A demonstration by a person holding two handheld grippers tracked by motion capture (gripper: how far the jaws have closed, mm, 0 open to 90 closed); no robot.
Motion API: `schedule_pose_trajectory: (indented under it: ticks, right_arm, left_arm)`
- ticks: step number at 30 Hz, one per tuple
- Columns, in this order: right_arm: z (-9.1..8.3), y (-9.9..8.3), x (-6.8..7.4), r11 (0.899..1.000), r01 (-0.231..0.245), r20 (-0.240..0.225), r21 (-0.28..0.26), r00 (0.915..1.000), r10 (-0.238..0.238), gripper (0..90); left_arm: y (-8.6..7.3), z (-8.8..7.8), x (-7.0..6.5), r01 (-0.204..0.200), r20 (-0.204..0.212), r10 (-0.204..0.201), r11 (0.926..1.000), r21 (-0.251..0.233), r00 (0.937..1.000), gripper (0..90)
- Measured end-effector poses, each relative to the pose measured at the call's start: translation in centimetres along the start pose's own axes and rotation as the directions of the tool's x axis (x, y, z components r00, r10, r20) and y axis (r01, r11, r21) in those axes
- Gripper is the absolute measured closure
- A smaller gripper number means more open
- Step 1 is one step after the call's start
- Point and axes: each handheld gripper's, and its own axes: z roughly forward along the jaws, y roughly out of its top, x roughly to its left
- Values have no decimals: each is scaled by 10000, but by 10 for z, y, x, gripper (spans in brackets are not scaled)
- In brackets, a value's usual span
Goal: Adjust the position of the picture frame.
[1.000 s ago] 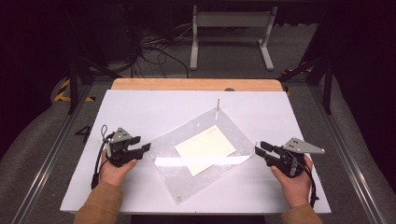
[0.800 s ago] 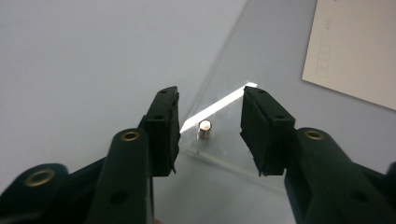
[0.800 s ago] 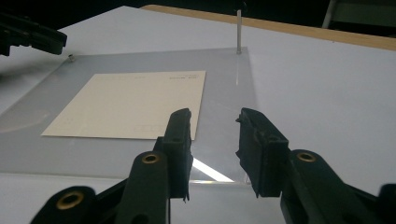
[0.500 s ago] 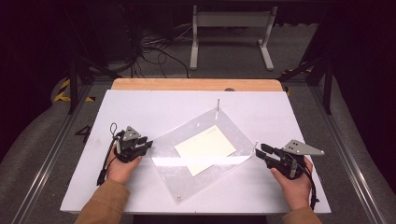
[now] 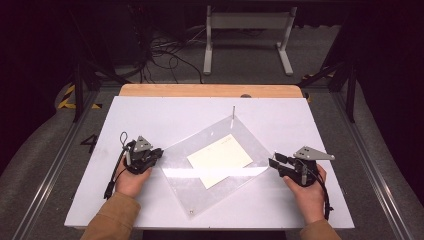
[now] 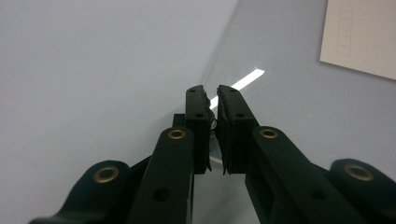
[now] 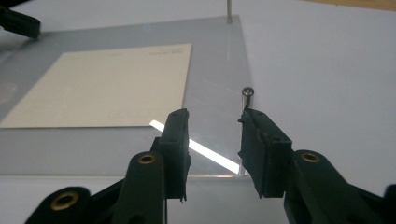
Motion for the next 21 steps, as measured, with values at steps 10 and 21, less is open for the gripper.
schedule_pose_trajectory:
  ticks: [10, 21]
  right_arm:
    - [-4, 2, -3, 9997, -216, 1091, -144, 9938, 231, 666]
    - [20, 17, -2, 9906, 1119, 1163, 793, 9859, -1206, 845]
  left_arm:
    - [0, -1, 0, 70, 59, -70, 10000, 30, 10000, 836]
    - [-1, -2, 1, 50, 135, -52, 9999, 103, 9999, 837]
